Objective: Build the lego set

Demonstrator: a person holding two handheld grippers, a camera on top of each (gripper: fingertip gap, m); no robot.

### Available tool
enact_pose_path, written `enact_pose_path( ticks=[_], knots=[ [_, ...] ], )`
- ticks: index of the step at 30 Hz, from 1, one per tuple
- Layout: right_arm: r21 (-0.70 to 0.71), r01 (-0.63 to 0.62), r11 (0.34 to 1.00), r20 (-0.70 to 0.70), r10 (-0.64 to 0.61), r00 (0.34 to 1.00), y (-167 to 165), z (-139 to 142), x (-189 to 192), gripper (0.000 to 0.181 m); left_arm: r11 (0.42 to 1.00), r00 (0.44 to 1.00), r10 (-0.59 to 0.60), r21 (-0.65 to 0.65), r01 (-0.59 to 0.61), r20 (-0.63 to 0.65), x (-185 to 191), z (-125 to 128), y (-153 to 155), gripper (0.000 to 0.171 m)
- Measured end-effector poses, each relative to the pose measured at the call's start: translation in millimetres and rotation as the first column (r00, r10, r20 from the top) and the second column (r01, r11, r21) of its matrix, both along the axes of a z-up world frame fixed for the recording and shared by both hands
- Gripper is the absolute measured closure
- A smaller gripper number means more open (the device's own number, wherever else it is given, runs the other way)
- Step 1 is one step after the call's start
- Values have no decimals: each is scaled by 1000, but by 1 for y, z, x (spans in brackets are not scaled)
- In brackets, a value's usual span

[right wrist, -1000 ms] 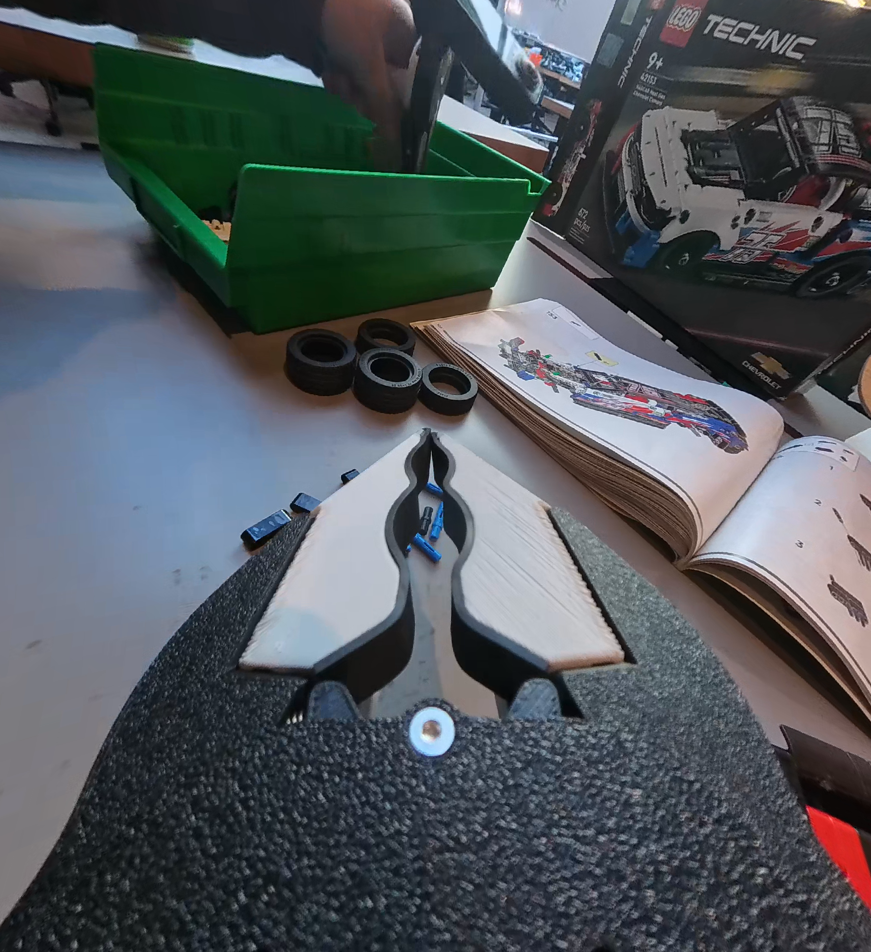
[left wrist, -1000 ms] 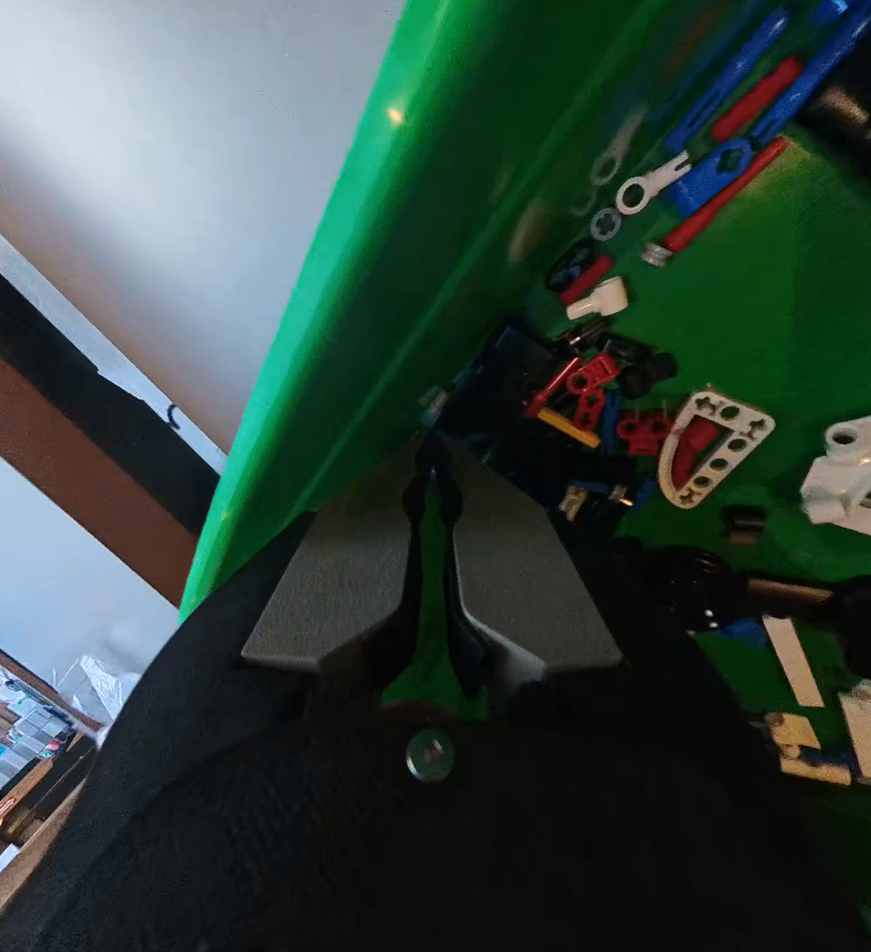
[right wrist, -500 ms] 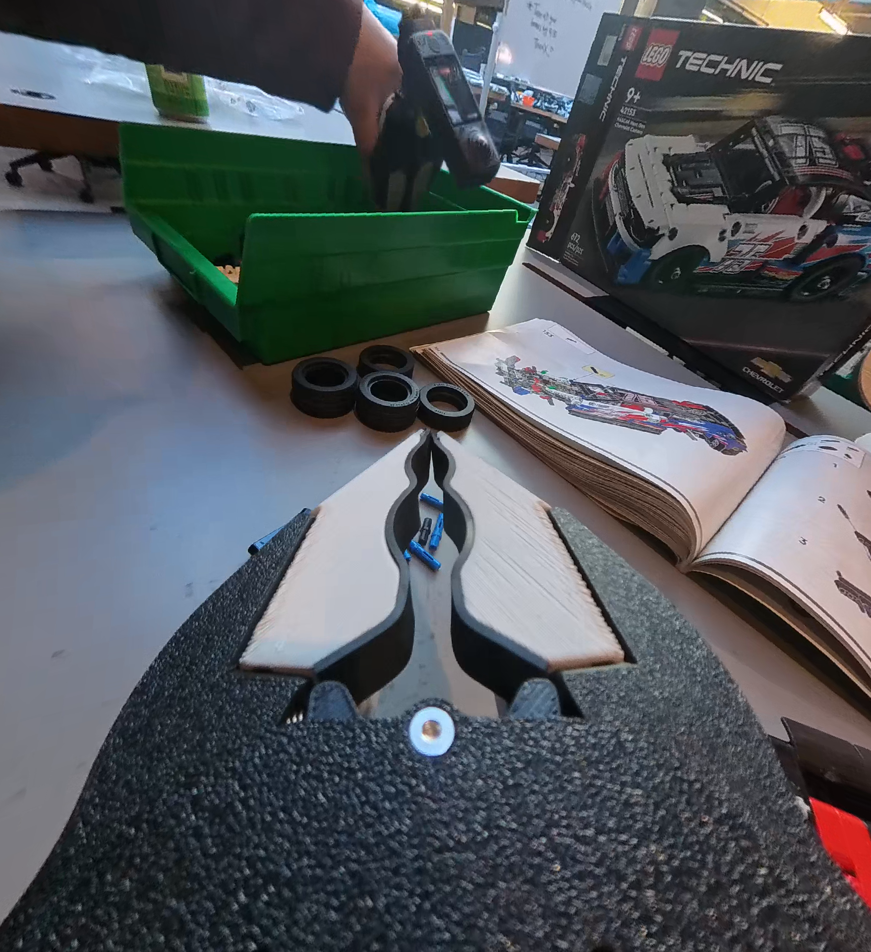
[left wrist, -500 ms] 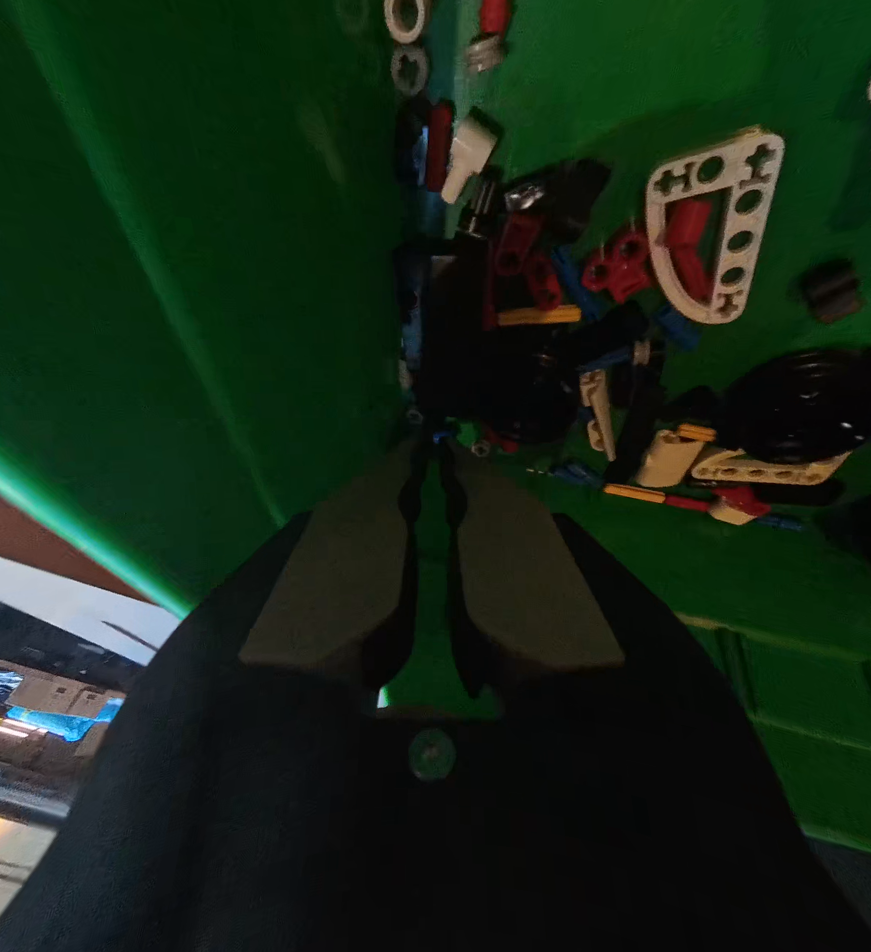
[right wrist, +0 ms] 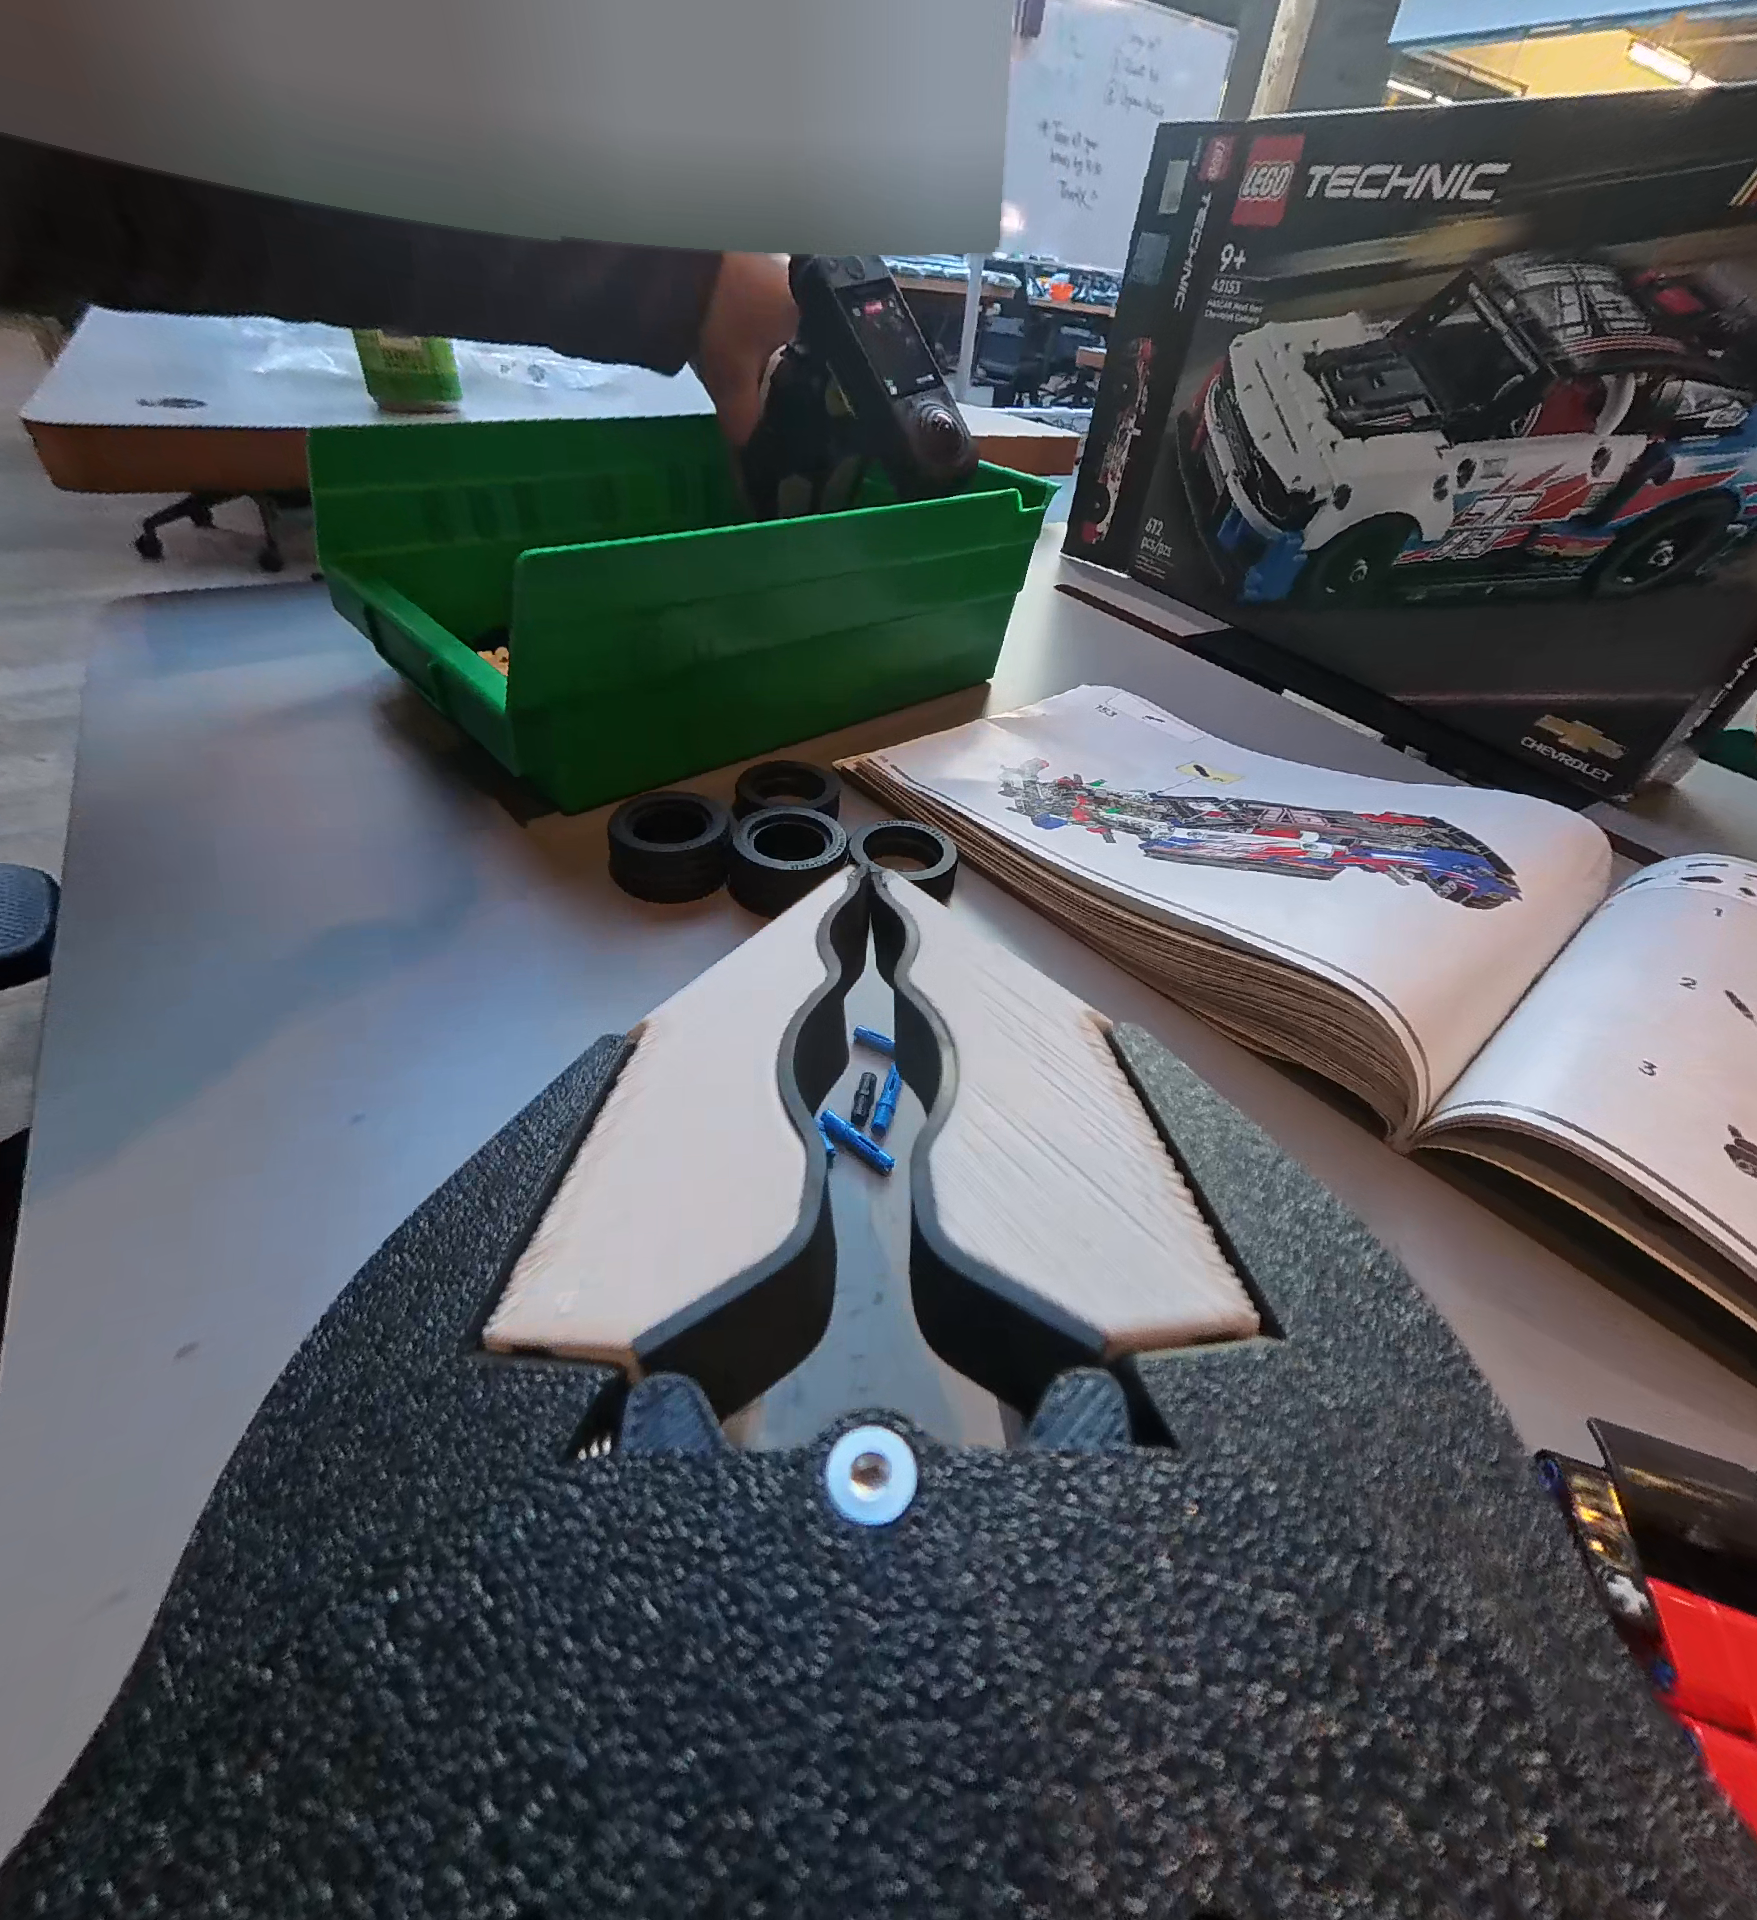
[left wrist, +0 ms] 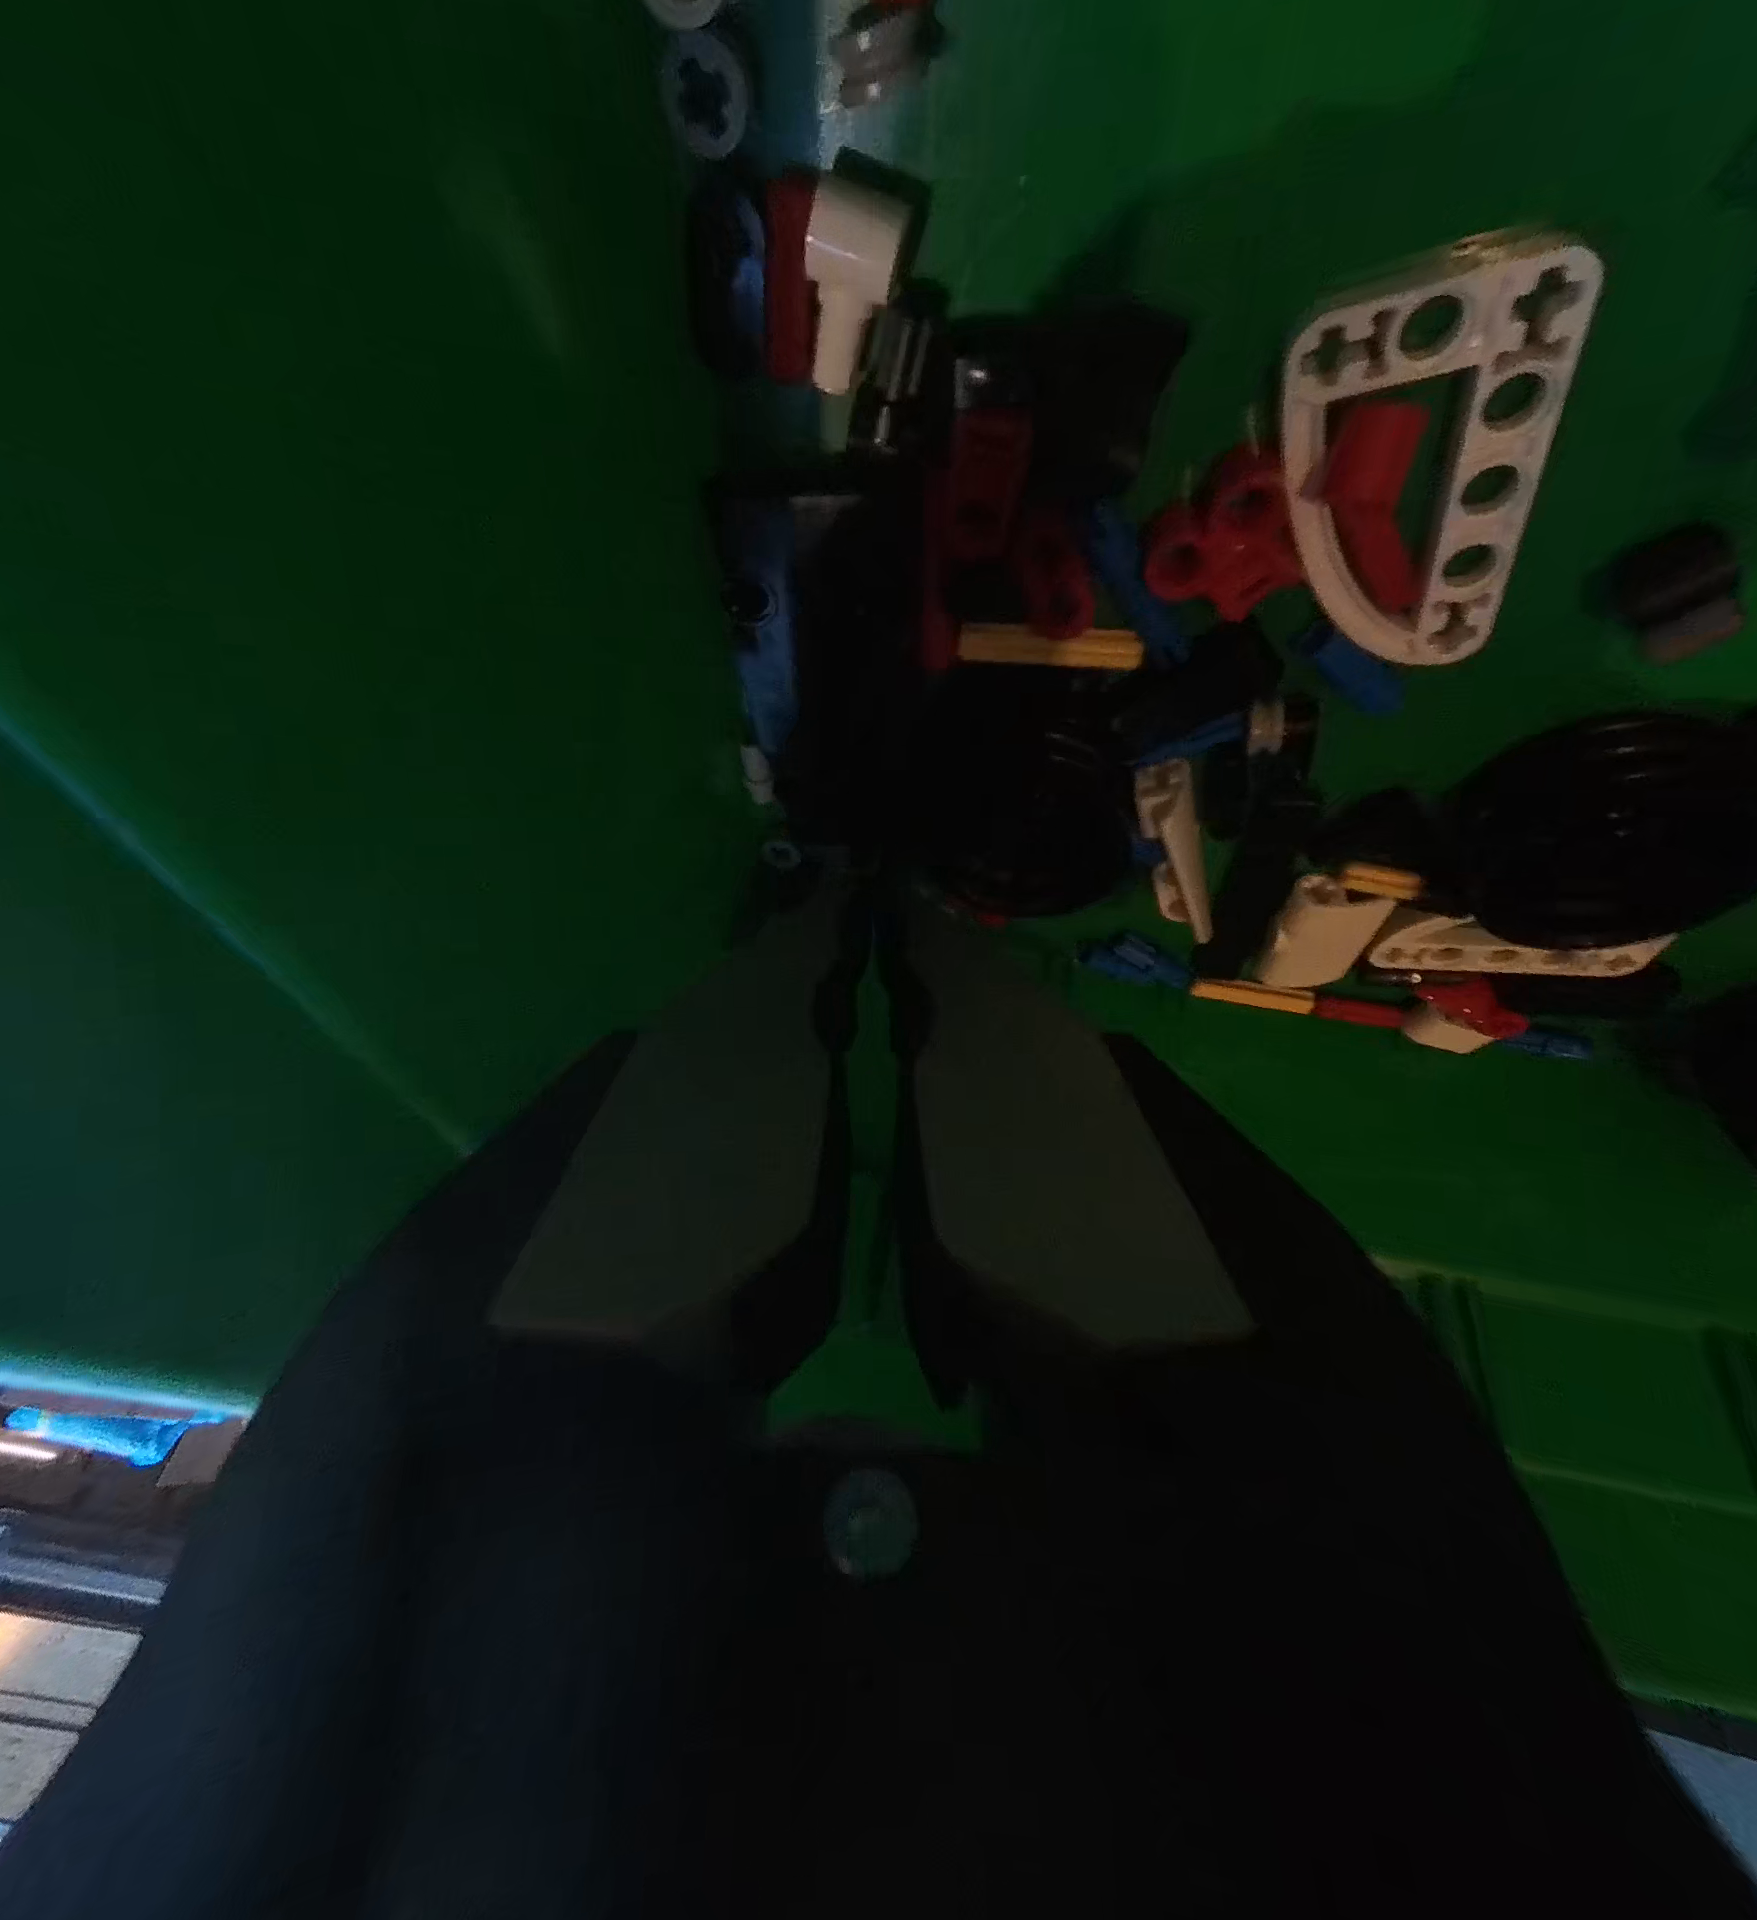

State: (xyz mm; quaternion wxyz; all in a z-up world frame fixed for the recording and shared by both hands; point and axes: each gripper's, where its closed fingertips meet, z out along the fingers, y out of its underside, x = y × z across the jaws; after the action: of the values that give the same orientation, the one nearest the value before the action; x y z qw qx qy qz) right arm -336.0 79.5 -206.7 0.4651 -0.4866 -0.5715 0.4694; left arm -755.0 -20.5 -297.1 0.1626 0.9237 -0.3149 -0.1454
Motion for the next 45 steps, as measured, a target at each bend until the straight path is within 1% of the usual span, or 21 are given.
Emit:
enact_pose_path(
  ticks=[2, 4, 7, 10, 14, 17, 19, 21, 23, 25, 27, 28, 30, 31, 34, 37, 39, 40, 43, 45],
  knots=[
    [-2, -9, 1000, 0, 9, 1000, -2, 0, 0, 181, 1000, 1000, -9, 14, 9, 2, 2, 4, 0, 171],
    [4, -20, 1000, -1, 20, 1000, -5, 0, 1, 181, 998, 1000, -25, 53, 24, 14, 6, 13, 3, 171],
    [10, -37, 999, -1, 37, 999, -9, 0, 2, 181, 991, 999, -36, 129, 33, 21, 14, 35, 6, 171],
    [1, -58, 998, -6, 58, 998, -14, 1, 4, 181, 978, 997, -55, 202, 45, 45, 36, 56, 5, 171],
    [-18, -79, 997, -13, 79, 997, -21, 2, 8, 181, 940, 989, -131, 326, 102, 68, 87, 87, 7, 171],
    [-26, -90, 996, -12, 90, 996, -26, 3, 12, 181, 882, 973, -214, 446, 153, 90, 139, 113, 12, 171],
    [-29, -97, 995, -9, 97, 995, -30, 3, 13, 181, 836, 958, -278, 509, 204, 73, 172, 128, 9, 171],
    [-35, -108, 994, -1, 108, 994, -34, 2, 15, 181, 806, 946, -324, 534, 255, 37, 194, 137, 2, 171],
    [-36, -113, 993, 0, 113, 994, -38, 2, 18, 181, 804, 943, -332, 527, 275, 14, 204, 141, -8, 171],
    [-28, -118, 993, 1, 119, 993, -42, 2, 20, 181, 833, 969, -247, 505, 226, -26, 185, 145, -11, 171],
    [-16, -125, 992, 6, 125, 992, -46, 1, 21, 181, 887, 993, -116, 448, 114, -24, 152, 142, -13, 171],
    [-10, -128, 992, 10, 128, 992, -47, 0, 21, 181, 906, 997, -63, 416, 77, -48, 131, 138, -11, 161],
    [-2, -132, 991, 20, 132, 991, -48, -1, 20, 181, 936, 993, 2, 350, 39, -117, 90, 127, -3, 158],
    [-2, -135, 991, 23, 135, 991, -49, -2, 19, 181, 950, 992, 10, 312, 30, -128, 75, 118, 1, 157],
    [-10, -139, 990, 25, 139, 990, -49, -2, 18, 181, 977, 994, 31, 213, -9, -101, 47, 83, 14, 154],
    [-29, -141, 990, 30, 142, 989, -48, -2, 16, 181, 996, 991, 37, 90, -26, -125, 22, 56, 13, 155],
    [-39, -140, 989, 29, 141, 990, -47, -2, 16, 181, 998, 991, 52, 40, -47, -125, 12, 43, 10, 154],
    [-41, -140, 989, 29, 141, 990, -46, -2, 16, 181, 997, 991, 70, 33, -67, -116, 10, 38, 9, 154],
    [-32, -139, 990, 28, 140, 990, -47, -2, 15, 181, 990, 989, 126, 73, -121, -70, 6, 28, 13, 156],
    [-20, -143, 990, 30, 143, 989, -49, -3, 15, 181, 988, 990, 132, 90, -127, -52, 5, 23, 14, 156]
  ],
)
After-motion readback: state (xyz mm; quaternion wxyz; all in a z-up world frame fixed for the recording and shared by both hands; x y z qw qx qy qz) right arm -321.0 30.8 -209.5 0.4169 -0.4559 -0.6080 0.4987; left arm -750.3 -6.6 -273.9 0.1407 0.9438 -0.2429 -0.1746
